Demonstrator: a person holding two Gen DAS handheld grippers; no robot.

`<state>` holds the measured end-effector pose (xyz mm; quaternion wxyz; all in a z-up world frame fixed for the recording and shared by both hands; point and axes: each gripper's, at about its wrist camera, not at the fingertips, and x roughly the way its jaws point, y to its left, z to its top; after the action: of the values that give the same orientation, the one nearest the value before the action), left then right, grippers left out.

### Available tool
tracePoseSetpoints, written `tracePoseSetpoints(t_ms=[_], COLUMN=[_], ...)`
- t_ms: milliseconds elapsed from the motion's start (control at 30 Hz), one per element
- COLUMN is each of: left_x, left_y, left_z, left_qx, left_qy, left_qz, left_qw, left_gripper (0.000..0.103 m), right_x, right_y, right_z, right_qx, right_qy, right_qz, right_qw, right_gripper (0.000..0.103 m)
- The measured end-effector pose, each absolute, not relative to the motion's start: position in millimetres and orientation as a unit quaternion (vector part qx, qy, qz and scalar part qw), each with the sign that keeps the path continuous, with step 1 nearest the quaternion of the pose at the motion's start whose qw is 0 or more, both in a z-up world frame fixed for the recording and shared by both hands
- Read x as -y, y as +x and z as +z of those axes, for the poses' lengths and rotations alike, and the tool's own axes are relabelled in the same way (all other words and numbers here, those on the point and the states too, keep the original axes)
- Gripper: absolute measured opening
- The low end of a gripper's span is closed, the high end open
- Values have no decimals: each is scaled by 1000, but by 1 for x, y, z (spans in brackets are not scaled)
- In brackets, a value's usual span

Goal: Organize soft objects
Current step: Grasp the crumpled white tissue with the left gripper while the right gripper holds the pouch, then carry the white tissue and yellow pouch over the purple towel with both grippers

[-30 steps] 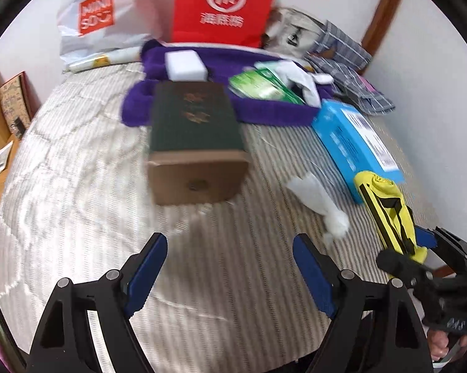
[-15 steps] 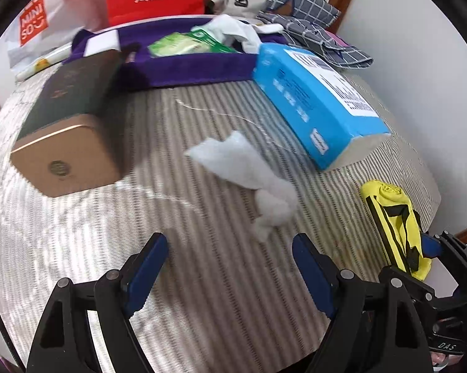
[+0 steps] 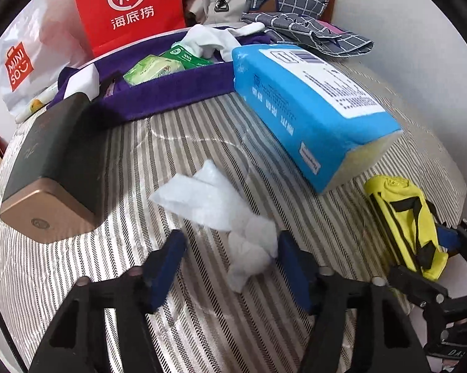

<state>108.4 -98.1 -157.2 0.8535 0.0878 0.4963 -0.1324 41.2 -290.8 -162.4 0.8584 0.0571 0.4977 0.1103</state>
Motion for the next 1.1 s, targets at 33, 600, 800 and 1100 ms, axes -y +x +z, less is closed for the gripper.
tracePoseSetpoints(t_ms=[33,600,800,1100], left_x=[98,67,45,14], left_y=[110,96,83,67], left_z=[-156,-153,-144,-128], left_qx=[-495,-506,-497,-490], left_qy=[87,56,36,-3], left_qz=[-130,-117,-105,-84], left_qw=[855,852,860,868], left_gripper=[43,21,21,21], right_x=[290,280,275,269], right_y=[42,36,28,15], right_z=[-162,-152,-142,-113], right_qx=[-498,-490,-479,-456], right_qy=[57,49,47,49], right_qz=[111,114,110,104], right_qw=[858,863,870,883], right_gripper=[70,70,70,70])
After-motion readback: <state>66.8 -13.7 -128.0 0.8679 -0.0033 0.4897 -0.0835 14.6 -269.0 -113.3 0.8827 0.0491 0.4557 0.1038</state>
